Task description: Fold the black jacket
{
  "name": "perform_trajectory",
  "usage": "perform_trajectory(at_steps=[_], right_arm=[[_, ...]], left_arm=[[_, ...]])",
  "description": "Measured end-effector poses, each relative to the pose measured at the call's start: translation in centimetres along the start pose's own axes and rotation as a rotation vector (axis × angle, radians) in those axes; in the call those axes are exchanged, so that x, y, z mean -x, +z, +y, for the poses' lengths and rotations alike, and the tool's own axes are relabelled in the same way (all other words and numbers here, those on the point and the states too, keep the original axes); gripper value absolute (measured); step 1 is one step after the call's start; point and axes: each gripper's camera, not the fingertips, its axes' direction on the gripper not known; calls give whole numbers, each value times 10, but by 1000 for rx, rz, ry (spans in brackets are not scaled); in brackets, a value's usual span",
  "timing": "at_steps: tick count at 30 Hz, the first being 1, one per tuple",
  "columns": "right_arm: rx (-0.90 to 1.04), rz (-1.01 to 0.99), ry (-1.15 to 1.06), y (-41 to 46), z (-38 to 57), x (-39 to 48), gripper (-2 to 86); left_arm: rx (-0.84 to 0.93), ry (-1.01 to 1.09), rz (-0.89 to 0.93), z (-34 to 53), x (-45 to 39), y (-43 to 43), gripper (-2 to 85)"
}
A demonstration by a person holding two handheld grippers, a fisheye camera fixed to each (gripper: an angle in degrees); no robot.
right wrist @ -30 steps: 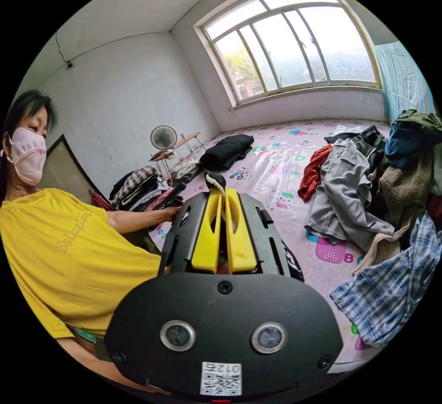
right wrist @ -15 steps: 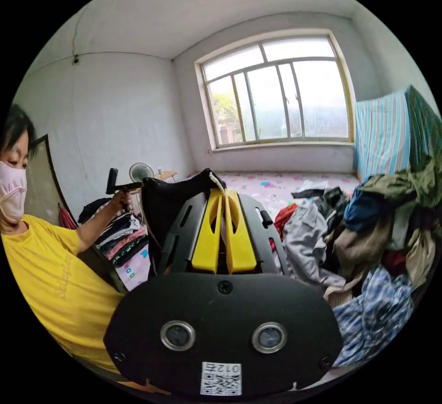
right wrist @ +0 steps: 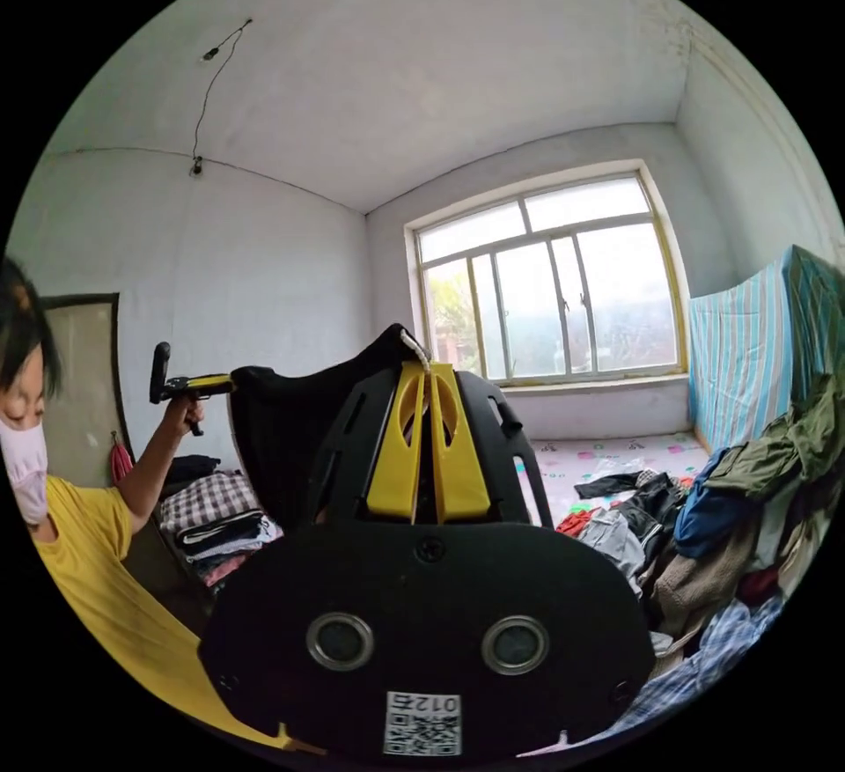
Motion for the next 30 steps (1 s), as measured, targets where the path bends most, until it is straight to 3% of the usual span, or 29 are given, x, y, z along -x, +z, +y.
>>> perform_trajectory(at_steps=[10, 15, 18, 25, 30], right_arm=[[-84, 49, -41, 8, 15, 50, 5], [-54, 57, -19, 63, 26, 49, 6], [41, 68, 35, 128, 44, 30, 5], [356, 260, 109, 344, 137, -31, 6], [837, 368, 272, 523, 250, -88, 11]], left_arm=[[4, 37, -115, 25, -16, -52, 7], [38, 21, -89, 29, -7, -24, 7], [158, -6, -54, 35, 6, 47, 6], [564, -191, 39, 92, 36, 336, 7], [803, -519, 156, 170, 35, 516, 9]])
